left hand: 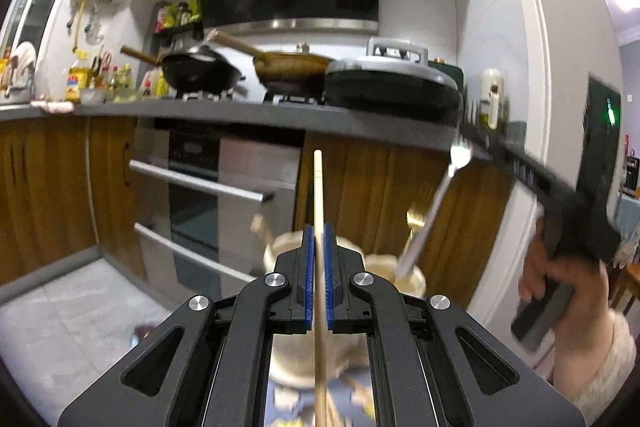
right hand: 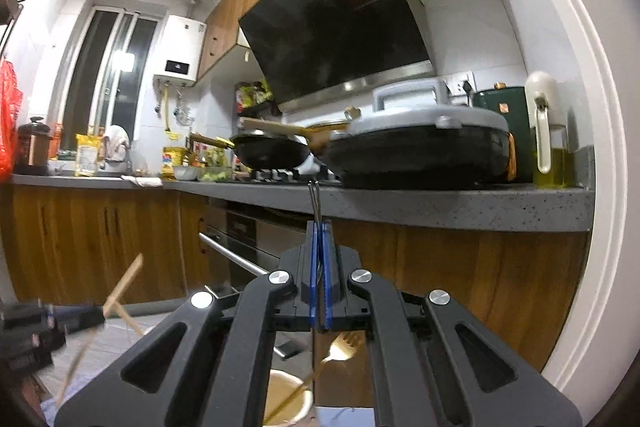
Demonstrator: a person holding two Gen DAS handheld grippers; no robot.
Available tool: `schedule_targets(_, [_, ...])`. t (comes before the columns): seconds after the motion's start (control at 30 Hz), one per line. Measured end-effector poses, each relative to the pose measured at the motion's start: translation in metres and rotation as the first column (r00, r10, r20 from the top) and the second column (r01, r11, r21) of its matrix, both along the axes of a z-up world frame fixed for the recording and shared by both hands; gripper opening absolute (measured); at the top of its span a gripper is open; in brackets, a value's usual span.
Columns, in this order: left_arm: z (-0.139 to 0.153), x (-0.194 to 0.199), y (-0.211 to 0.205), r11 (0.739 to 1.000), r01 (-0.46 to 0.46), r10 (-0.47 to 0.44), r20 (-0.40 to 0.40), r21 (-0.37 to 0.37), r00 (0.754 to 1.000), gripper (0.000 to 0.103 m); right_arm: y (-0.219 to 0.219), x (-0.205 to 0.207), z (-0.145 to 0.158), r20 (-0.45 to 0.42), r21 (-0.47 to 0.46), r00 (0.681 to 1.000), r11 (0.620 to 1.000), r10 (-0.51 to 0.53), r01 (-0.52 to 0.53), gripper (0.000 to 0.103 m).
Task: Organize utensils
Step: 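Lift the chopstick to the tall cup with left tool while right carries fork to short cup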
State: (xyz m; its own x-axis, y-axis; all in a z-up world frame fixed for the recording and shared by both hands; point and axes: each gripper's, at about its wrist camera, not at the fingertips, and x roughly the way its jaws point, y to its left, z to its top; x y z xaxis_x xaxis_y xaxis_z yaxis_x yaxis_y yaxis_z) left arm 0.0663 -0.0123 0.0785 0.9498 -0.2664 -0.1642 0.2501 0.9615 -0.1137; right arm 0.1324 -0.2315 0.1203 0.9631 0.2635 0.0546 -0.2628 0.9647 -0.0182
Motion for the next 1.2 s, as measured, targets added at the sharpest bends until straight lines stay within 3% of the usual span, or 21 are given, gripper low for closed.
schedule_targets(0.13, [0.016,0.034,-0.012,0.999,0.024,-0.023,0.023,-0.042,0.999,0.005,-0.007,0.014,-0.01,-0.045,0.005,0.999,1.0,-0.008,0.008,0.002])
schedule_targets(0.4, [0.034,0.082,-0.03,0.999,-0.02,0.022,0.072,-0.038,0.997,0.005,-0.01,0.026,-0.027,-0.089,0.03,0.996,1.0,-0.004,0.007,0.002])
schedule_targets(0.6, [0.028,0.103,-0.039,0.994,-0.109,0.106,0.103,0.02,0.989,0.005,-0.007,0.029,-0.036,-0.109,0.017,0.994,1.0,-0.006,0.008,0.002])
schedule_targets(0.97, [0.014,0.093,-0.031,0.992,-0.126,0.123,0.121,0.019,0.985,0.005,0.004,0.039,-0.041,-0.145,-0.025,0.989,1.0,0.007,-0.01,0.002])
schedule_targets(1.2, [0.005,0.06,-0.033,0.992,-0.064,0.052,0.118,0.104,0.992,0.005,0.009,0.044,-0.047,-0.172,-0.04,0.985,0.999,0.029,-0.036,0.002])
